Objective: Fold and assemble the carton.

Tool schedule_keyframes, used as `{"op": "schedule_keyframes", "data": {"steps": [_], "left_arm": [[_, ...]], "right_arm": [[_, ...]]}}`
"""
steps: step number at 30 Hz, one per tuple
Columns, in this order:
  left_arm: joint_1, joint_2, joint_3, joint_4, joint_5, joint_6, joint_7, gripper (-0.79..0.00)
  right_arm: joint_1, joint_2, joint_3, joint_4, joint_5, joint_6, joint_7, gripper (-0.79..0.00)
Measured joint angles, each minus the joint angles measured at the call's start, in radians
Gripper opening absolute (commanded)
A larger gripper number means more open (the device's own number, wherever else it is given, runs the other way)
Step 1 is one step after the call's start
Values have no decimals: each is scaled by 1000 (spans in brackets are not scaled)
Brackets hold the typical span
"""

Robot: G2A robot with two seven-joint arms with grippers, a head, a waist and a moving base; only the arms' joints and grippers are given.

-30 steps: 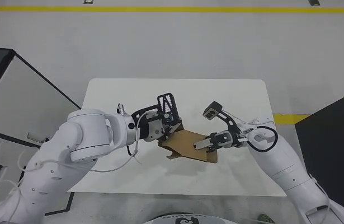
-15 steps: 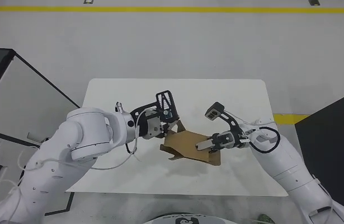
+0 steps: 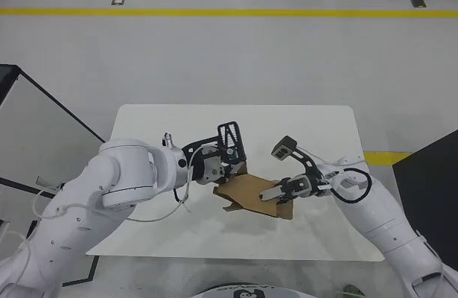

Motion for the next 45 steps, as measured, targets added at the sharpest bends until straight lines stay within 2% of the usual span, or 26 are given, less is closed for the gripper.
{"op": "schedule_keyframes", "data": {"steps": [8, 22, 35, 37, 38, 39, 42, 45], "left_arm": [[5, 7, -54, 6, 9, 25, -10, -785], [108, 34, -186, -2, 16, 32, -26, -785], [134, 36, -178, -10, -22, 21, -3, -785], [133, 37, -180, -12, -30, 21, -8, -646], [133, 37, -182, -13, -34, 21, -10, -606], [133, 37, -184, -13, -39, 22, -10, -588], [135, 38, -191, -10, -58, 23, -6, -468], [136, 39, -195, -10, -78, 14, -2, -425]], "right_arm": [[4, 0, 24, 29, 7, -31, -18, -785], [-27, 5, 98, 4, 52, -49, -11, -785], [-35, 1, 130, 0, 49, -47, -9, -785], [-35, -1, 133, 1, 46, -52, -13, -785], [-35, -1, 134, 2, 46, -54, -16, -785], [-35, -2, 136, 4, 47, -56, -18, -785], [-38, -4, 142, 11, 55, -60, -22, -785], [-40, -5, 146, 18, 61, -60, -21, -785]]}}
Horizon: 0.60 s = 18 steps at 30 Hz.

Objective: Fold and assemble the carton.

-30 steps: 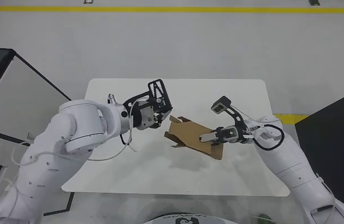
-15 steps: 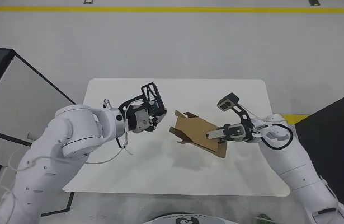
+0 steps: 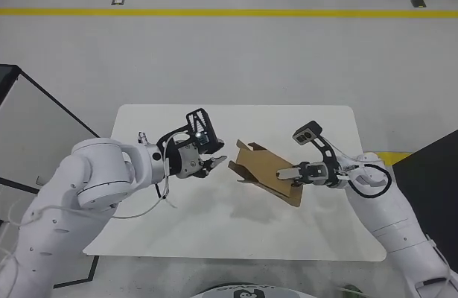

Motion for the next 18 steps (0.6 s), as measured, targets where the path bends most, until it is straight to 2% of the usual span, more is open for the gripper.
{"op": "schedule_keyframes", "data": {"steps": [2, 8, 18], "left_arm": [[0, 1, -1, -1, -6, -4, -3, -416], [1, 3, -2, 0, -15, -9, -9, -462], [8, 7, -16, 10, -17, -14, -5, -459]], "right_arm": [[1, -1, 1, 3, -3, 2, 2, -785], [6, -5, 0, 8, -10, 1, 1, -785], [11, -13, -5, 23, 12, 8, -1, -785]]}}
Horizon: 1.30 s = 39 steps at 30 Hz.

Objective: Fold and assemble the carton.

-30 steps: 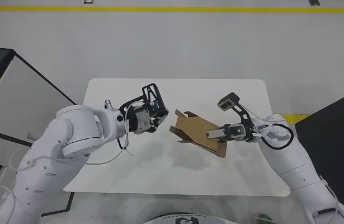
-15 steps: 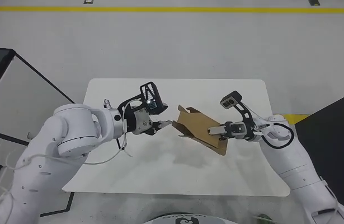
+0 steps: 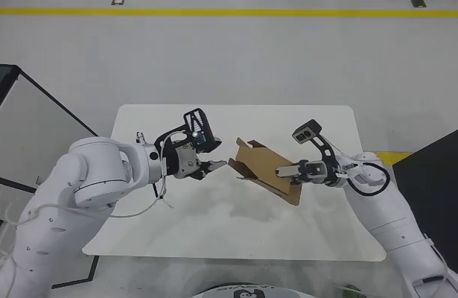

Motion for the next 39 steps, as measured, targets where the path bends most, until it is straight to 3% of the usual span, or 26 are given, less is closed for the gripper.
{"op": "schedule_keyframes", "data": {"steps": [4, 9, 10, 13, 14, 26, 39], "left_arm": [[5, 2, -5, 11, 16, -10, 10, -459], [15, 5, -19, 18, 25, -23, 23, -403], [19, 6, -22, 18, 25, -24, 25, -351], [26, 8, -28, 18, 27, -26, 29, -65], [28, 8, -29, 17, 27, -26, 31, -3], [58, 17, -64, 14, 50, -46, 36, 0], [58, 17, -63, 14, 50, -46, 36, 0]], "right_arm": [[3, -4, -3, 14, 43, 38, 9, -785], [20, -7, -7, 36, 76, 98, 23, -785], [26, -7, -11, 38, 75, 109, 23, -785], [46, -6, -23, 38, 69, 128, 23, -785], [52, -5, -27, 38, 67, 132, 23, -785], [143, 33, -97, 25, 7, 156, 23, -785], [151, 37, -93, 1, -57, 151, 8, -785]]}}
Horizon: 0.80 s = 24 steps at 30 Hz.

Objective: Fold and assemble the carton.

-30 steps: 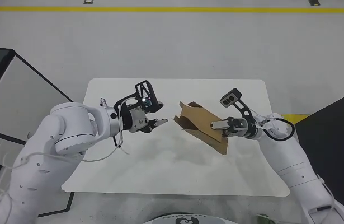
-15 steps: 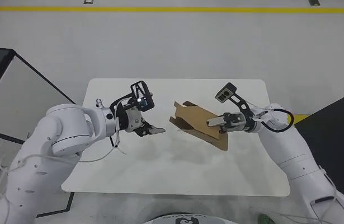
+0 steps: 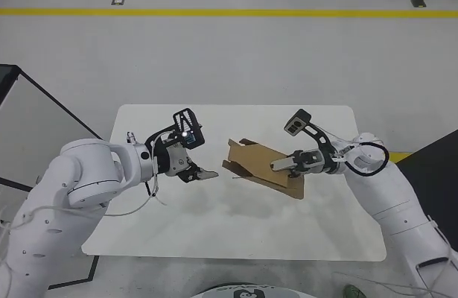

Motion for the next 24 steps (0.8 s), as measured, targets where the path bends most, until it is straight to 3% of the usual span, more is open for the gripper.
{"op": "schedule_keyframes", "data": {"steps": [5, 12, 18, 24], "left_arm": [[0, 0, 0, 0, 0, 0, 0, 0], [0, 0, 0, 0, 0, 0, 0, 0], [0, 0, 0, 0, 0, 0, 0, 0], [0, 0, 0, 0, 0, 0, 0, 0]], "right_arm": [[47, 20, 12, -37, -141, -13, 16, -785], [131, 66, -55, -70, -200, -59, 15, -785], [216, 106, -159, -66, -163, -111, 15, -785], [269, 143, -241, -57, -21, -138, 15, -785]]}}
